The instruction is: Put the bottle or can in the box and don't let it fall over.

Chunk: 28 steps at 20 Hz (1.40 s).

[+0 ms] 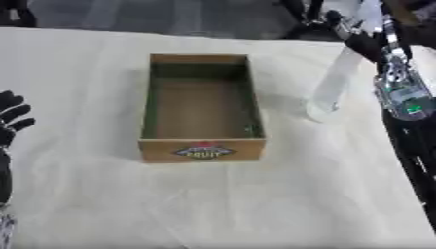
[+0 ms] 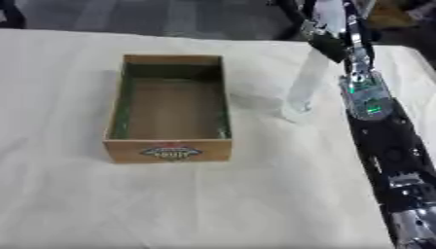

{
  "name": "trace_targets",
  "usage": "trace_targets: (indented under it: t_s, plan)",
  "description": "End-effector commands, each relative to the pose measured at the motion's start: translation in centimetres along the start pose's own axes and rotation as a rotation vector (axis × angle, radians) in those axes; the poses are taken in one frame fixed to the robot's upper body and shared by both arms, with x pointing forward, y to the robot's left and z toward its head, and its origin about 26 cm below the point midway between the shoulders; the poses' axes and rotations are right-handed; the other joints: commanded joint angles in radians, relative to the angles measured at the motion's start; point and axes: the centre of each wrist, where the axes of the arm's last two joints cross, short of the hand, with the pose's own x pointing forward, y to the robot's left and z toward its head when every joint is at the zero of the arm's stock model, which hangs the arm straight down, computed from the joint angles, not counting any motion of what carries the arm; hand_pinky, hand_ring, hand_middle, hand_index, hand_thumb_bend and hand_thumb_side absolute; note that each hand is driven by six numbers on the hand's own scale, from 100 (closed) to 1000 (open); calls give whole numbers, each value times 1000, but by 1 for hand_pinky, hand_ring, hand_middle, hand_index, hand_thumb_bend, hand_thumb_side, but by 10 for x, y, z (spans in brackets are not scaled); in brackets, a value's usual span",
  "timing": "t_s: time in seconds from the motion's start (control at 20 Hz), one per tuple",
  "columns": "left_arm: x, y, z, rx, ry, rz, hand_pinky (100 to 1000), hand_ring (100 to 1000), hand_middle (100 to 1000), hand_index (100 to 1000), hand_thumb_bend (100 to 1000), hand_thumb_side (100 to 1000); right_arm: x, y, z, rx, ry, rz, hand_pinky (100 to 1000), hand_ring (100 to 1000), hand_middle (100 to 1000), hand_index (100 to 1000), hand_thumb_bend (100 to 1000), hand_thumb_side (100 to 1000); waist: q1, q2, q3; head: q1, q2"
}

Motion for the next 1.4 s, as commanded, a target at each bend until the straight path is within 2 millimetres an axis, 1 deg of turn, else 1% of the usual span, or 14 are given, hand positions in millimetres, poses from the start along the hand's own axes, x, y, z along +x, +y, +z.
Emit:
trace_targets:
  t_s: [0.05,0.55,0.8,1.0,1.05,1.2,1.25,1.4]
  plan:
    - [7,0,-4,-8,-30,2,754,774,723,816,316,837,15,-10,-10,-9,-50,6,710,837,896,1000,625,565,2,-20,1,1,-5]
    - [8,0,-4,-7,-32,1,754,773,723,816,318,837,8,-9,-7,11,-27,9,679,772,836,996,608,527,2,-18,-1,4,-5]
    - [8,0,-4,-7,-32,0,755,773,723,817,318,837,5,-11,-6,6,-21,7,664,739,780,957,589,509,2,-18,-1,5,-5]
    - [8,0,-4,-6,-32,0,755,773,722,816,319,837,4,-12,-5,-1,-21,5,647,693,682,866,565,487,3,-19,-2,6,-5]
    - [8,0,-4,-6,-32,0,755,773,722,816,320,837,4,-12,-5,-4,-22,5,640,683,638,829,549,472,3,-19,-2,7,-5]
    - [8,0,-4,-5,-32,1,754,773,722,816,320,836,5,-13,-5,-18,-22,3,626,658,556,755,517,446,3,-19,-3,7,-5]
    - [8,0,-4,-5,-32,1,754,773,722,816,321,836,5,-13,-5,-23,-22,2,619,646,528,726,491,439,3,-19,-3,7,-5]
    - [7,0,-4,-5,-31,0,754,772,721,816,321,836,5,-13,-5,-44,-22,0,607,622,471,667,468,412,3,-20,-4,8,-4]
